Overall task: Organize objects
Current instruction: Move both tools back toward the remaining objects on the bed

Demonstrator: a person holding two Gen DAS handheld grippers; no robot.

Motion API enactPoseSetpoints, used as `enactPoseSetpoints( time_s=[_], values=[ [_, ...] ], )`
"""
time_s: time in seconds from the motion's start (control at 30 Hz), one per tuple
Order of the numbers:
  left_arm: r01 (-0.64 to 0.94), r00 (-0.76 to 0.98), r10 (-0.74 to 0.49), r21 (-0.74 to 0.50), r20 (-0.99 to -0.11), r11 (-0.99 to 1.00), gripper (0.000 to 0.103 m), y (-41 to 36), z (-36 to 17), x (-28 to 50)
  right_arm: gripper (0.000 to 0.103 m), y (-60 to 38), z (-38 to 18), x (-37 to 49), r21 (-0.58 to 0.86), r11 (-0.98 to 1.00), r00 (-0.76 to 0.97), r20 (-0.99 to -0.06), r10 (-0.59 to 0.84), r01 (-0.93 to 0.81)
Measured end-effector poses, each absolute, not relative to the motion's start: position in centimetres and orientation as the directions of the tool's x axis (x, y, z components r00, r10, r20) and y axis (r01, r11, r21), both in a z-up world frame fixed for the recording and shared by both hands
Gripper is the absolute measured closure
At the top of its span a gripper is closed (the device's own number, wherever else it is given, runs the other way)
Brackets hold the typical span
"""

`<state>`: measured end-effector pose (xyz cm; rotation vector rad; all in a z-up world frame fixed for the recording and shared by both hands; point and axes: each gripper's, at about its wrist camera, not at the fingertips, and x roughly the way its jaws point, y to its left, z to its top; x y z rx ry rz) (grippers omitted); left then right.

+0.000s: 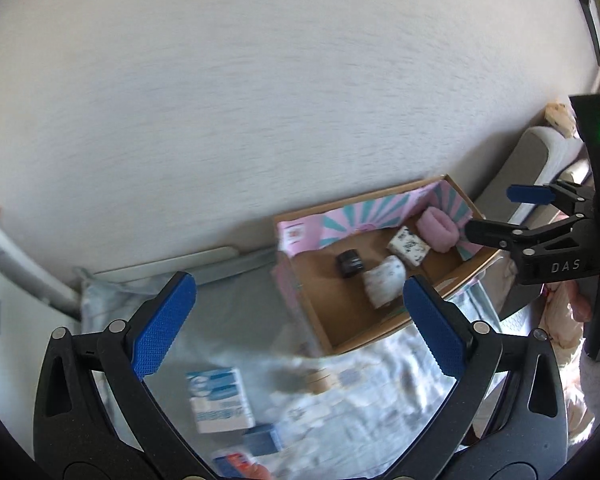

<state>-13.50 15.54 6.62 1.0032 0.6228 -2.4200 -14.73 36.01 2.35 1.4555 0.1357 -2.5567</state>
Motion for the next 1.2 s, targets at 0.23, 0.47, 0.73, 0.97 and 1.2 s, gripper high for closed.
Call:
enactPoseSetpoints(
  time_s=[0.23,0.47,0.73,0.97,1.2],
  values=[
    [0.598,-0.626,-0.246,-0.253,-0.74,-0.761,0.0,13.9,5.1,-7.2,0.001,32.1,3.4,-11.9,0.042,-0.963,-0.526,-0.831,-0.182,0.267],
    [0.601,-0.63,-0.231,-0.277,-0.741,-0.75,0.0,14.0,2.5,-1.9,0.0,26.2,3.4,-8.6,0.023,-0.915,-0.554,-0.79,-0.264,0.403],
    [0.599,-0.629,-0.177,-0.326,-0.757,-0.732,0.0,15.0,-1.8,2.0,0.001,20.7,0.4,-5.7,0.032,-0.801,-0.505,-0.76,-0.408,0.598],
    [0.623,-0.605,-0.127,-0.368,-0.786,-0.69,0.002,17.2,-6.1,3.3,0.004,17.4,-3.5,-4.5,0.049,-0.649,-0.374,-0.782,-0.498,0.759],
    [0.654,-0.571,-0.096,-0.381,-0.815,-0.653,0.005,20.3,-10.1,2.5,0.021,16.2,-6.6,-4.1,0.039,-0.494,-0.251,-0.825,-0.506,0.868]
  ],
)
